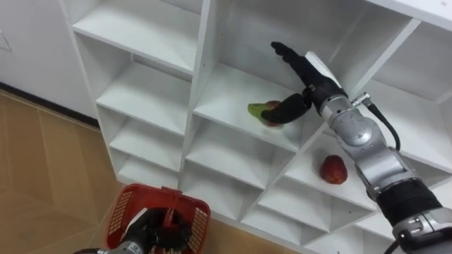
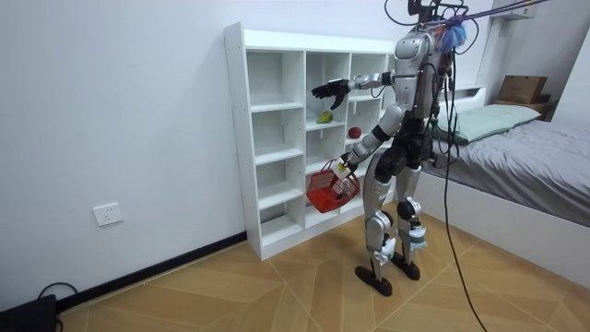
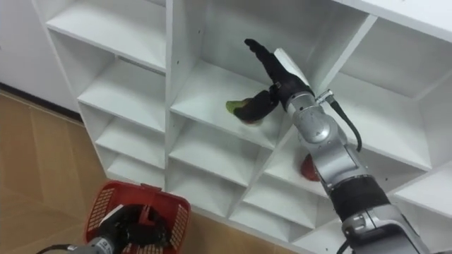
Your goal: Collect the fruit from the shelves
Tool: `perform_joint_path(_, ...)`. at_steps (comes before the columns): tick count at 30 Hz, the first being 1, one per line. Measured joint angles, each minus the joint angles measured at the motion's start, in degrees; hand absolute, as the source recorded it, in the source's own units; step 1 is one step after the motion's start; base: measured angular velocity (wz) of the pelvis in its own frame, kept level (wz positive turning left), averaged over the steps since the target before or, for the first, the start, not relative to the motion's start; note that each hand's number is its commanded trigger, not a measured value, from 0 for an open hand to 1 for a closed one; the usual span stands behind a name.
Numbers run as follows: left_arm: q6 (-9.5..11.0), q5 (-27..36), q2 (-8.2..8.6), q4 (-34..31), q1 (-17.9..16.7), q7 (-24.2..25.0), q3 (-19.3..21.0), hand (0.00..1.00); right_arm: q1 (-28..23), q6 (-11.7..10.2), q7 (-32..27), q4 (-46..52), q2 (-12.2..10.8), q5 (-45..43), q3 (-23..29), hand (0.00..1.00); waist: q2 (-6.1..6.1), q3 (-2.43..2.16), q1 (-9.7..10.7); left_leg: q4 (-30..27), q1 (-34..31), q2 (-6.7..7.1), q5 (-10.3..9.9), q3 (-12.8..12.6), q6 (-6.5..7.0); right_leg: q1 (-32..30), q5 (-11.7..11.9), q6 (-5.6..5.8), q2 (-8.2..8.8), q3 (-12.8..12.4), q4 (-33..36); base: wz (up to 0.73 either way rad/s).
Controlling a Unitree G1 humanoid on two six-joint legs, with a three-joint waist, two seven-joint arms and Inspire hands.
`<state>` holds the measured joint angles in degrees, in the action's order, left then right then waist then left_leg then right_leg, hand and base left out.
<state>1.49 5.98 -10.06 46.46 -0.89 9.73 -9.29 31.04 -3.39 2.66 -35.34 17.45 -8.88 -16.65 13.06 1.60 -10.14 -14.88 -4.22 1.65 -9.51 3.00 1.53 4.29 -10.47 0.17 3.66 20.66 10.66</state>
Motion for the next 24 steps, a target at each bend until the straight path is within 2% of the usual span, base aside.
perform_joint_path(4,-0.8,0.0,-0.94,0.0,0.0,0.7,0.1,1.0,0.7,0.5,0.8,-0.3,0.8,0.7,0.1,0.0,0.75,-0.09,0.4,-1.0,-1.6,0.12,0.0,0.4,0.05,-1.1,0.0,-0.01,-0.05,0.0,0.1,0.06)
perform_joint_path(9,-1.2,-0.3,-1.88,0.0,0.0,1.1,0.3,1.0,2.7,0.6,1.3,-2.9,1.3,1.1,0.1,0.0,0.85,-0.04,0.2,-1.8,-2.4,0.1,0.0,0.5,0.07,-1.4,0.0,-0.03,-0.12,0.0,0.1,0.03)
perform_joint_path(16,-1.2,-1.8,-2.03,0.0,0.1,1.1,1.3,1.0,2.7,0.4,2.5,-3.1,2.2,1.1,0.0,0.0,0.82,-0.01,0.0,-2.3,-3.6,0.04,-0.1,0.6,0.13,-2.3,0.2,-0.14,-0.24,0.0,0.2,0.0)
perform_joint_path(24,-1.3,-2.4,-2.39,0.1,0.2,1.3,1.3,1.0,3.6,0.3,2.5,-6.7,3.2,0.3,0.0,0.0,0.75,0.04,-1.5,-2.4,-4.8,0.08,-0.1,0.9,0.14,-3.4,0.2,-0.13,-0.31,0.1,0.2,0.01)
